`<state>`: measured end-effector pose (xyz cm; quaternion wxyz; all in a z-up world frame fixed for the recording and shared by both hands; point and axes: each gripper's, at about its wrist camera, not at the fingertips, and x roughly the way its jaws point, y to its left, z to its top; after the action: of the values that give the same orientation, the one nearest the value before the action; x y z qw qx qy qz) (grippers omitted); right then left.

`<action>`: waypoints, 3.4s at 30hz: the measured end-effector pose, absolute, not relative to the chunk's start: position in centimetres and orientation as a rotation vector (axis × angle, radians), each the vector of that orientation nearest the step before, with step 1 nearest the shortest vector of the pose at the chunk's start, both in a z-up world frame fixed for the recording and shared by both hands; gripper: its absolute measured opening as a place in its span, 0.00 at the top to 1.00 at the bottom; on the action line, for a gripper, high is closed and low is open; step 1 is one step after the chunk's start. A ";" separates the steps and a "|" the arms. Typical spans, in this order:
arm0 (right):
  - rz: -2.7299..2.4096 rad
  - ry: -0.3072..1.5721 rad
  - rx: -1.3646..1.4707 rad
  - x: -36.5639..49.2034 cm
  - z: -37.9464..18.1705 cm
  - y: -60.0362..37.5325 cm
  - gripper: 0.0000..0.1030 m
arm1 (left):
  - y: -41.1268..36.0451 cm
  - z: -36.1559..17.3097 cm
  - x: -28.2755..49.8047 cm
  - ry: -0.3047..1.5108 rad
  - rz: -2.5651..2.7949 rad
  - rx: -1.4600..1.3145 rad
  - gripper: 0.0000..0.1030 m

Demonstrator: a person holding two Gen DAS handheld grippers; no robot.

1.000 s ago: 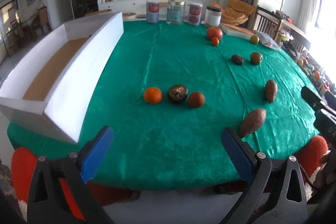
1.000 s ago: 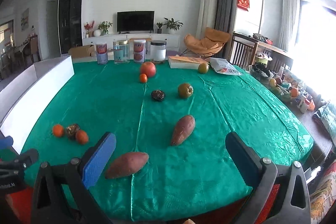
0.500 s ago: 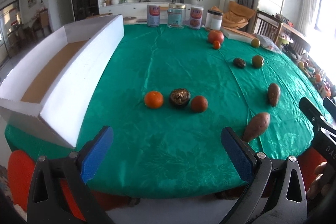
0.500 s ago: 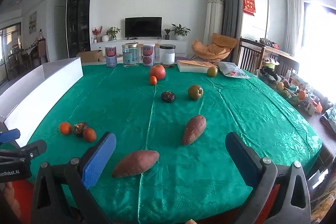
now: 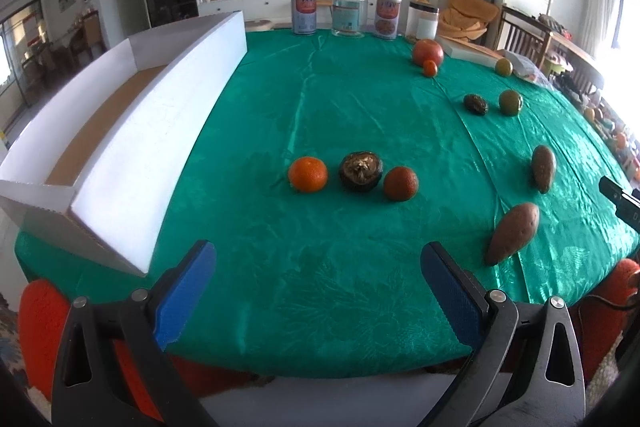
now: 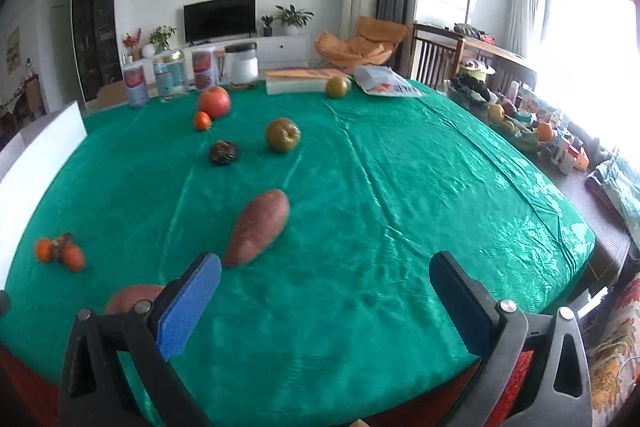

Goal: Organize fruits
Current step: 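Move both tools over the table toward the fruits, then approach the orange with the left tool while the right tool waits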

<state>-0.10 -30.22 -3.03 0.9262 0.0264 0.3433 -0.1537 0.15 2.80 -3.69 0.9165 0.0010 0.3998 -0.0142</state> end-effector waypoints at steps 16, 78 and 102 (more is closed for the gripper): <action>-0.350 0.916 0.175 18.0 -9.9 -45.8 0.00 | 0.8 -3.6 1.8 0.877 0.003 0.048 0.01; -0.354 0.933 0.189 22.1 -10.3 -48.4 0.00 | 2.0 -6.0 4.5 0.966 0.008 -0.101 0.01; -0.353 0.933 0.189 22.1 -10.3 -48.3 0.00 | 3.2 -5.7 4.2 0.956 0.046 -0.108 0.01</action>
<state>22.05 -48.26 -10.28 0.8738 0.0903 0.4468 -0.1692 4.17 3.19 -5.69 0.8863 -0.0522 0.4597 0.0223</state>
